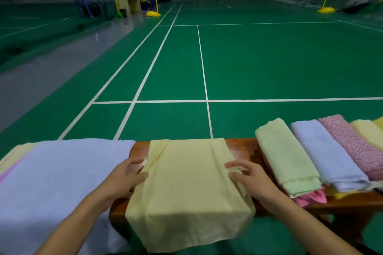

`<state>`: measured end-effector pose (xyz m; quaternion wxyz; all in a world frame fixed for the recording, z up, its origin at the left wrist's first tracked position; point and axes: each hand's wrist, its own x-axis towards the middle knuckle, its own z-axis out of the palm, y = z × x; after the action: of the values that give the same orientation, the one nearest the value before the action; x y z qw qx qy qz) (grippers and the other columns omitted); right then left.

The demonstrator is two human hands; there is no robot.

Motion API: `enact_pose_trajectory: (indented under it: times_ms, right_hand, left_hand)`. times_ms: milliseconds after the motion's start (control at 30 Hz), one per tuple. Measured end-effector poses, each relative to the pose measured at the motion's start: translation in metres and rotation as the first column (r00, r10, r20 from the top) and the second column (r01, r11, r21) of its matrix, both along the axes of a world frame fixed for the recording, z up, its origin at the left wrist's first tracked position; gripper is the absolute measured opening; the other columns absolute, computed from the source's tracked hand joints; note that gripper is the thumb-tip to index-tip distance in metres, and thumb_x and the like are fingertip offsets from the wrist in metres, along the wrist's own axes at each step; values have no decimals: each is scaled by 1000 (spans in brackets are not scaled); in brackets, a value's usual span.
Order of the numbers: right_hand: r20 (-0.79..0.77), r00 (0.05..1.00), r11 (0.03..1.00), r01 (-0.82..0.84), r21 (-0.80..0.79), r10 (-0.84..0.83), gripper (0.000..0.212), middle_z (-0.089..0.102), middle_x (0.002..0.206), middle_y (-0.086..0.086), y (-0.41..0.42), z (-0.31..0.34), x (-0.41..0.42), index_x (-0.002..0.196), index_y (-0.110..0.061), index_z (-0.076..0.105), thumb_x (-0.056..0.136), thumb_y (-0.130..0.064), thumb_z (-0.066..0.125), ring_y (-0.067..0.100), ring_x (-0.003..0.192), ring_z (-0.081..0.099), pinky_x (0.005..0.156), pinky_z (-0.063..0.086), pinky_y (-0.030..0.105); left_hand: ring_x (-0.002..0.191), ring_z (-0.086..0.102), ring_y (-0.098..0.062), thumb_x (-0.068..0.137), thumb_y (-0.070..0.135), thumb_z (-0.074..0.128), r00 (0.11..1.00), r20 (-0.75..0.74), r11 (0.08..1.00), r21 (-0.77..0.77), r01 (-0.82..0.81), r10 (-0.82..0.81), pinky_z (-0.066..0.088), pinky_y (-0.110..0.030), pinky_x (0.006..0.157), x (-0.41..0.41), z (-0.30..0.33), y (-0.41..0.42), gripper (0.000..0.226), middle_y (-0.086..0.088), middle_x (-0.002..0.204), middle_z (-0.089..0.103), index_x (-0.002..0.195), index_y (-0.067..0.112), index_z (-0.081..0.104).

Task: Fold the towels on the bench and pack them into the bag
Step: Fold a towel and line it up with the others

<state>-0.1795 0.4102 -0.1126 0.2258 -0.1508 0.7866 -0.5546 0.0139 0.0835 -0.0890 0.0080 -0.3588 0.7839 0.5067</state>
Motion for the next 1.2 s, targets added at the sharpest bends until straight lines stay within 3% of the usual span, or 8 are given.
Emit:
enact_pose_trajectory:
  times_ms: [167,333,500,700,800,1000,1100,1200]
  right_hand:
    - [-25,1000,999,-14,-51,13,19,75,112,-15,9,12,3,109,-29,81,95,-18,77,-1,96,72,78,54,16]
    - [-10,999,981,37,-191,-40,16,56,62,-16,8,26,3,110,-17,79,100,-11,70,-1,60,59,55,46,11]
    - [-53,998,958,19,-285,-36,19,81,97,2,9,50,-1,116,-15,78,100,-12,70,18,94,77,72,58,21]
    - [-145,983,945,60,-322,-112,24,73,97,26,12,68,-14,120,-24,79,96,-20,76,19,85,67,76,60,32]
    - [-187,974,944,63,-325,-129,27,56,79,18,16,80,-21,121,-32,79,94,-27,79,22,78,54,71,51,38]
    - [-193,973,909,33,-416,-123,31,81,107,5,15,111,-27,124,-22,77,93,-15,79,32,106,75,84,60,53]
    - [-218,968,892,12,-452,-123,35,81,103,0,9,127,-28,126,-17,75,92,-9,78,18,94,74,77,63,38]
    - [-282,950,868,-25,-495,-134,42,79,100,-2,3,146,-32,132,-10,71,91,2,75,8,90,71,78,56,19]
  left_hand:
    - [98,75,-24,100,29,71,972,-219,996,30,-85,90,63,-41,79,2,20,2,29,-3,116,75,127,39,66]
    - [79,75,-12,106,20,61,941,-337,999,0,-46,43,60,-33,70,4,43,4,22,0,104,78,122,33,71]
    - [89,74,-38,112,23,51,934,-353,999,30,-39,47,62,-54,85,6,53,1,22,-10,94,79,122,29,69]
    - [98,75,-38,97,24,72,904,-422,971,236,36,69,63,-54,88,4,68,0,35,-16,107,79,131,32,67]
    - [80,69,-35,97,22,72,873,-476,968,251,13,112,63,-43,75,6,80,-6,34,-20,95,76,130,31,70]
    - [56,36,-17,107,22,59,814,-533,956,280,-86,230,41,-25,47,-1,99,-26,26,-11,73,47,131,17,69]
    - [63,45,-18,107,25,60,768,-575,943,314,-113,284,48,-26,52,-10,115,-24,31,-7,76,55,137,20,66]
    - [77,68,-18,97,16,68,669,-709,938,342,49,223,61,-31,67,-11,141,-15,50,-7,96,74,144,31,60]
